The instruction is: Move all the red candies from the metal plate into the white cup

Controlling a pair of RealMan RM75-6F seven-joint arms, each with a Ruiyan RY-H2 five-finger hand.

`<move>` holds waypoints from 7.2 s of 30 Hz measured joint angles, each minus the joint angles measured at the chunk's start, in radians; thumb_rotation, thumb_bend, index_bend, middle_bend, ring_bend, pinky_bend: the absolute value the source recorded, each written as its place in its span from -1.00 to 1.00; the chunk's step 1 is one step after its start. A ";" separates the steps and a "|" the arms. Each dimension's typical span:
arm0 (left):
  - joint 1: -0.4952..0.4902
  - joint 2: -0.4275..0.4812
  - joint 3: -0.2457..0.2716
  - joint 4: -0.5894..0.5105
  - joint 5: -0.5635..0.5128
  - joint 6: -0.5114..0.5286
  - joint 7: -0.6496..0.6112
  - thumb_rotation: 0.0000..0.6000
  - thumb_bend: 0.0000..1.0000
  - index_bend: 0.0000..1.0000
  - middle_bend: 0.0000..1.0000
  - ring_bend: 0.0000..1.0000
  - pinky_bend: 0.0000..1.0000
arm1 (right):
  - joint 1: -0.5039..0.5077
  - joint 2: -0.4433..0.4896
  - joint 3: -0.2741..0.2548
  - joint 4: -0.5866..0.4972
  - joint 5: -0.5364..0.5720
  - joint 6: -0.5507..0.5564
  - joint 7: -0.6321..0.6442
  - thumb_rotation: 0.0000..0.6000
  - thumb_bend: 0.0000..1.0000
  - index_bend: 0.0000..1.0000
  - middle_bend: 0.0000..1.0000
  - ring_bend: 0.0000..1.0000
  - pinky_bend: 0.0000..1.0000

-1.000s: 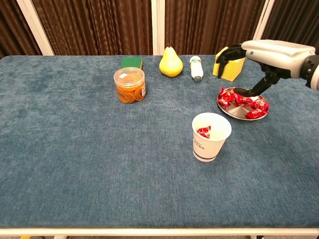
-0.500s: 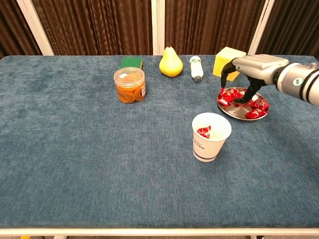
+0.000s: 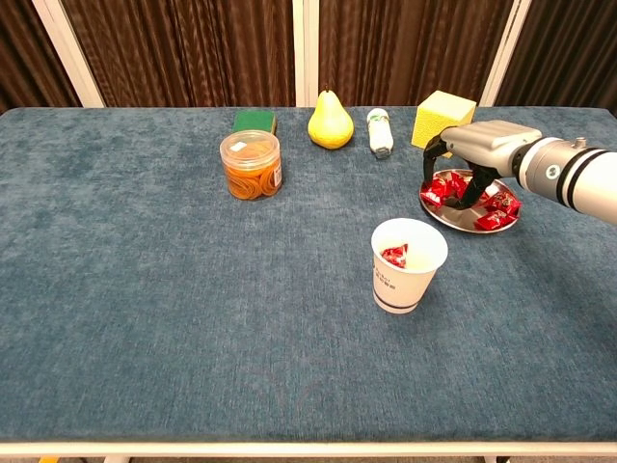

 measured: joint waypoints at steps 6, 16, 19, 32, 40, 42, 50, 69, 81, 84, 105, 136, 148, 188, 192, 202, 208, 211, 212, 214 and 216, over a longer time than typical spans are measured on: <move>0.003 -0.003 0.002 0.007 -0.003 -0.001 -0.006 1.00 -0.86 -0.65 -0.78 -0.83 -0.71 | 0.003 -0.019 -0.002 0.029 0.002 -0.014 -0.004 1.00 -0.43 -0.16 -0.72 -1.00 -1.00; 0.006 -0.007 0.000 0.018 -0.004 0.001 -0.017 1.00 -0.86 -0.65 -0.78 -0.83 -0.71 | -0.005 -0.023 0.000 0.031 -0.009 0.006 0.003 1.00 -0.22 0.11 -0.65 -1.00 -1.00; 0.007 -0.007 0.000 0.018 -0.003 0.004 -0.017 1.00 -0.86 -0.65 -0.78 -0.83 -0.71 | -0.015 -0.001 0.002 -0.008 -0.025 0.035 0.018 1.00 -0.22 0.11 -0.65 -1.00 -1.00; 0.004 0.001 -0.001 -0.001 0.012 0.013 -0.001 1.00 -0.86 -0.65 -0.78 -0.83 -0.71 | -0.087 0.264 -0.050 -0.512 -0.290 0.260 0.113 1.00 -0.22 0.12 -0.69 -1.00 -1.00; 0.011 0.002 0.002 -0.004 0.009 0.018 -0.001 1.00 -0.86 -0.65 -0.78 -0.83 -0.71 | -0.114 0.320 -0.135 -0.618 -0.385 0.278 0.092 1.00 -0.23 0.05 -0.73 -1.00 -1.00; 0.011 0.001 0.003 -0.002 0.010 0.017 -0.001 1.00 -0.86 -0.65 -0.78 -0.83 -0.71 | -0.114 0.312 -0.142 -0.613 -0.381 0.263 0.081 1.00 -0.23 0.00 -0.75 -1.00 -1.00; 0.013 -0.002 0.003 0.003 0.008 0.018 -0.006 1.00 -0.86 -0.65 -0.78 -0.83 -0.71 | -0.113 0.294 -0.150 -0.608 -0.371 0.240 0.048 1.00 -0.33 -0.39 -0.80 -1.00 -1.00; 0.007 -0.008 0.002 0.006 0.016 0.013 -0.010 1.00 -0.86 -0.65 -0.78 -0.83 -0.71 | -0.120 0.310 -0.012 -0.472 -0.019 0.200 -0.015 1.00 -0.45 -0.18 -0.73 -1.00 -1.00; 0.009 -0.007 0.004 0.005 0.012 0.009 -0.010 1.00 -0.86 -0.65 -0.78 -0.83 -0.71 | -0.065 0.139 0.005 -0.171 0.155 0.070 -0.108 1.00 -0.45 -0.17 -0.75 -1.00 -1.00; 0.008 -0.007 0.003 0.003 0.010 0.007 -0.008 1.00 -0.86 -0.65 -0.78 -0.83 -0.71 | -0.052 0.102 0.006 -0.118 0.166 0.051 -0.116 1.00 -0.45 -0.17 -0.75 -1.00 -1.00; 0.013 -0.007 0.005 0.018 0.005 0.004 -0.038 1.00 -0.86 -0.65 -0.78 -0.83 -0.71 | -0.014 -0.016 0.021 0.045 0.168 0.002 -0.123 1.00 -0.29 0.01 -0.66 -1.00 -1.00; 0.014 0.003 0.004 -0.003 0.015 0.016 -0.020 1.00 -0.86 -0.65 -0.78 -0.83 -0.71 | -0.131 0.330 -0.133 -0.658 -0.359 0.268 0.103 1.00 -0.21 0.11 -0.68 -1.00 -1.00; 0.014 -0.001 0.004 0.004 0.012 0.013 -0.024 1.00 -0.86 -0.65 -0.78 -0.83 -0.71 | -0.129 0.319 -0.144 -0.657 -0.363 0.248 0.079 1.00 -0.23 -0.30 -0.75 -1.00 -1.00; 0.021 -0.004 0.000 0.017 0.001 0.015 -0.036 1.00 -0.86 -0.65 -0.78 -0.83 -0.71 | 0.035 -0.031 0.051 0.032 0.200 -0.024 -0.118 1.00 -0.44 -0.16 -0.74 -1.00 -1.00; 0.020 -0.006 0.001 0.018 0.000 0.012 -0.037 1.00 -0.86 -0.65 -0.78 -0.83 -0.71 | 0.035 -0.037 0.051 0.047 0.198 -0.030 -0.115 1.00 -0.42 -0.10 -0.71 -1.00 -1.00; 0.023 -0.007 0.000 0.025 -0.004 0.012 -0.043 1.00 -0.86 -0.65 -0.78 -0.83 -0.71 | 0.045 -0.062 0.055 0.081 0.196 -0.045 -0.115 1.00 -0.43 -0.08 -0.72 -1.00 -1.00; 0.024 -0.009 0.000 0.029 -0.004 0.012 -0.047 1.00 -0.86 -0.65 -0.78 -0.83 -0.71 | 0.049 -0.069 0.056 0.093 0.192 -0.053 -0.118 1.00 -0.40 -0.08 -0.71 -1.00 -1.00; 0.025 -0.009 0.001 0.032 -0.005 0.012 -0.049 1.00 -0.86 -0.65 -0.78 -0.83 -0.71 | 0.049 -0.073 0.055 0.097 0.192 -0.052 -0.123 1.00 -0.30 -0.01 -0.69 -1.00 -1.00; 0.026 -0.009 0.001 0.033 -0.005 0.012 -0.049 1.00 -0.86 -0.65 -0.78 -0.83 -0.71 | 0.049 -0.074 0.054 0.098 0.191 -0.052 -0.124 1.00 -0.28 0.02 -0.68 -1.00 -1.00; 0.026 -0.010 0.001 0.034 -0.005 0.013 -0.052 1.00 -0.86 -0.65 -0.78 -0.83 -0.71 | 0.047 -0.075 0.053 0.099 0.191 -0.053 -0.126 1.00 -0.24 0.07 -0.67 -1.00 -1.00; 0.026 -0.011 0.001 0.034 -0.004 0.013 -0.051 1.00 -0.86 -0.65 -0.78 -0.83 -0.71 | 0.045 -0.072 0.054 0.094 0.189 -0.051 -0.123 1.00 -0.21 0.10 -0.66 -1.00 -1.00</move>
